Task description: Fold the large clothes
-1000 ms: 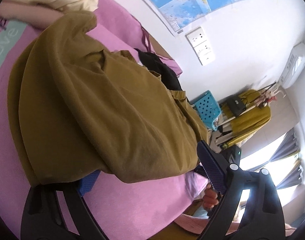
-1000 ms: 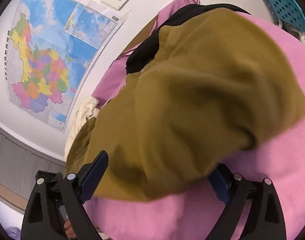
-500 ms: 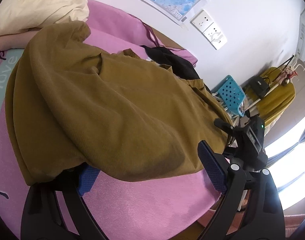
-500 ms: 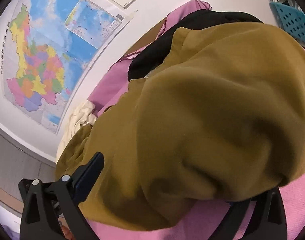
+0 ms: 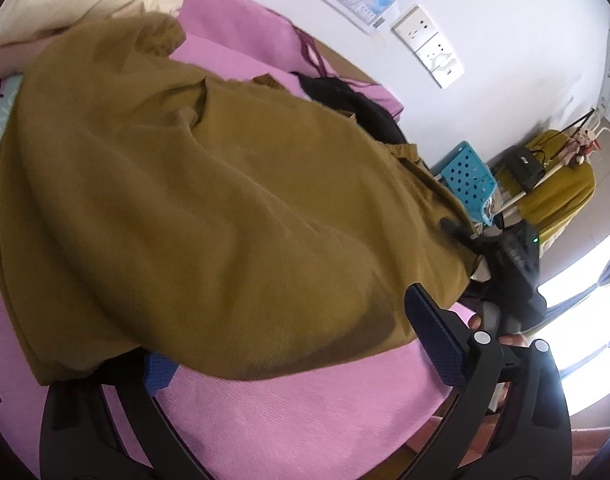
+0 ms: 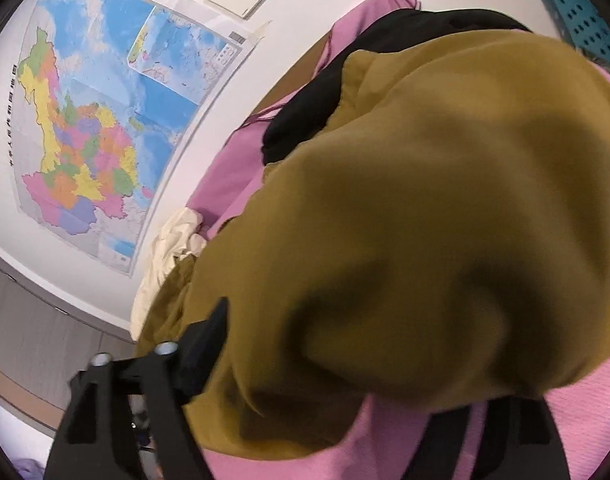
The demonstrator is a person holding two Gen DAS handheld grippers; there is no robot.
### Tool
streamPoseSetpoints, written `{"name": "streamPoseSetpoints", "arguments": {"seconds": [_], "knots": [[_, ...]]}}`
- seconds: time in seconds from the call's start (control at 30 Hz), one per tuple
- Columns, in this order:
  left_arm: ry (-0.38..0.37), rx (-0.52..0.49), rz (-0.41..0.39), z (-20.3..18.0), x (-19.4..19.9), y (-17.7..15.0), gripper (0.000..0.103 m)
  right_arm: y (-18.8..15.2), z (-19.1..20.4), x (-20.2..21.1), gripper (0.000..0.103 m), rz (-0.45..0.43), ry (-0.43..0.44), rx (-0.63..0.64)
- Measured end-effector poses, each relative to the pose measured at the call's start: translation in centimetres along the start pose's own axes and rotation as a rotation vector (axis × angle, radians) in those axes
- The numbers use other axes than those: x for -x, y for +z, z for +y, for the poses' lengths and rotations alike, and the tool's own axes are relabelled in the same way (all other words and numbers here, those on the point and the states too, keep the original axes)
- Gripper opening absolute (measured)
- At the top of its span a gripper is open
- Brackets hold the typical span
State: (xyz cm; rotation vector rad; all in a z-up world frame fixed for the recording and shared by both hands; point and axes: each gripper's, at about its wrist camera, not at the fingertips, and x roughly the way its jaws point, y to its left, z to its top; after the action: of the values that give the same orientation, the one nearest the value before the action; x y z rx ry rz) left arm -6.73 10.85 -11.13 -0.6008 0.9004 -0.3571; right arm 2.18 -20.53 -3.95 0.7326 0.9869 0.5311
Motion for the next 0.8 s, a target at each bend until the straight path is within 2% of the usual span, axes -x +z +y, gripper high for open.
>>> {"name": "streamPoseSetpoints", "arguments": {"seconds": [0.1,0.17,0.23,0.27,0.33,0.37,0.4,0.47,0.5,0.63,0.8], "knots": [[-0.063,0.057,-0.024,1.1,-0.1,0.2,0.098,0.2,0.8,-0.6,0.095,-0.001,-0.016,0.014],[-0.124,0.107,-0.047,2.2,0.0,0.7,0.098,0.2,1.0,-0.8,0.093,-0.006,-0.026,0.024],[-0.148,0.142,-0.050,2.7,-0.2,1.2,0.098,0.2,1.0,-0.8,0.075,-0.013,-0.054,0.036],[-0.151,0.163,-0.049,2.8,-0.3,1.5,0.098,0.2,0.7,-0.7,0.053,-0.017,-0.080,0.040],[-0.161,0.188,-0.050,3.0,-0.7,2.0,0.097,0.5,0.1,-0.5,0.045,0.000,-0.034,0.023],[-0.161,0.208,-0.049,3.1,-0.8,2.2,0.089,0.5,0.1,-0.3,0.040,0.003,-0.026,0.030],[-0.150,0.228,-0.048,3.4,-0.9,2.4,0.067,0.5,0.2,0.0,0.034,-0.001,-0.005,0.038],[-0.164,0.268,-0.043,4.1,-0.8,2.8,0.045,0.6,0.6,0.5,0.027,-0.010,0.036,0.055],[-0.189,0.283,-0.046,4.2,-0.5,2.9,0.038,0.8,1.1,0.9,0.024,-0.014,0.053,0.070],[-0.160,0.183,-0.061,2.0,1.4,3.9,0.032,1.6,4.1,2.8,0.021,-0.051,0.101,0.155],[-0.212,0.056,-0.124,-1.8,5.4,6.6,0.031,3.9,8.8,6.3,0.020,-0.119,0.168,0.265]]}}
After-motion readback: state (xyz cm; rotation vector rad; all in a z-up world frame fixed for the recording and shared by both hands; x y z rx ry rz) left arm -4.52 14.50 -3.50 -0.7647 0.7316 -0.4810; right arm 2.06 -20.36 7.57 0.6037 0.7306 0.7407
